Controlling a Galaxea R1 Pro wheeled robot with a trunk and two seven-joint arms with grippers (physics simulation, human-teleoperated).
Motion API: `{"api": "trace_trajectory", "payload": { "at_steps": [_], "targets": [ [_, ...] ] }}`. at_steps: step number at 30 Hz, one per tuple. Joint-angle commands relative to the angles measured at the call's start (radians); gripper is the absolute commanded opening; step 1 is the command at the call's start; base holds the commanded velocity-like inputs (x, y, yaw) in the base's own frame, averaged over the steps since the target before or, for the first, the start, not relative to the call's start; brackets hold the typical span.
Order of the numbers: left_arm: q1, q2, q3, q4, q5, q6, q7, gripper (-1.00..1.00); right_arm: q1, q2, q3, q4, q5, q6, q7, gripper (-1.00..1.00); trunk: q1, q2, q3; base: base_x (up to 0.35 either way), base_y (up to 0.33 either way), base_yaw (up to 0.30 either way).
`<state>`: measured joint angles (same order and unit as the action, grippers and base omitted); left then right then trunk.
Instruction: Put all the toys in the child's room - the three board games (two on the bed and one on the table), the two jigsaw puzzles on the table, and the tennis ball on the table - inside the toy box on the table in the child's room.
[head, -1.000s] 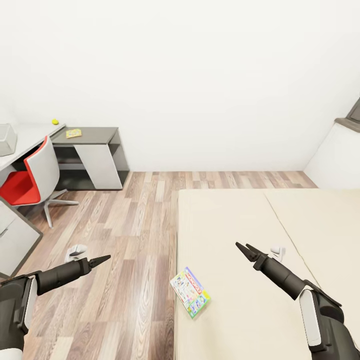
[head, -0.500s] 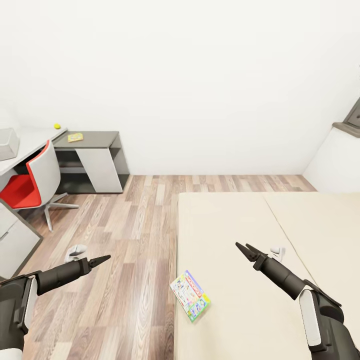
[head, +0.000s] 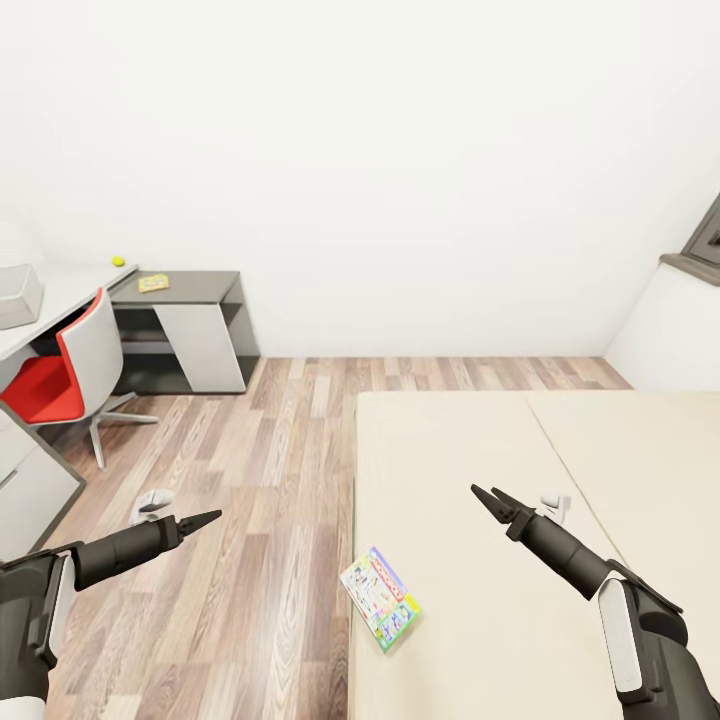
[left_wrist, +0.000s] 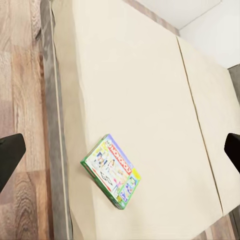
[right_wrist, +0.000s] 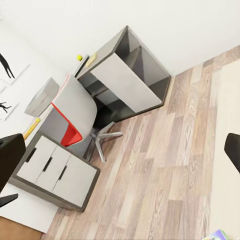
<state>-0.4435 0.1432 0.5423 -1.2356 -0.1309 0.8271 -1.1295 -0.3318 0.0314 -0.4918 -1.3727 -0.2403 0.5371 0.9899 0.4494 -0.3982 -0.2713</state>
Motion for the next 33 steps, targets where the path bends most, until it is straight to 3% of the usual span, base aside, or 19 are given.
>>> {"api": "trace_trajectory", "payload": {
  "at_steps": [1,33],
  "targets": [
    [-0.001,0.000,0.002,-0.001,-0.010,0.007,-0.010,1.00,-0.001,0.001,-0.002,0.000,-0.004,0.008,0.003,1.00,0.001,-0.002,0.000,0.000,0.000,0.000],
    [-0.001,-0.001,0.002,-0.001,-0.011,0.006,-0.010,1.00,-0.001,0.000,-0.002,0.001,-0.002,0.007,0.001,1.00,0.001,-0.002,0.052,0.000,0.000,0.000]
  ]
}}
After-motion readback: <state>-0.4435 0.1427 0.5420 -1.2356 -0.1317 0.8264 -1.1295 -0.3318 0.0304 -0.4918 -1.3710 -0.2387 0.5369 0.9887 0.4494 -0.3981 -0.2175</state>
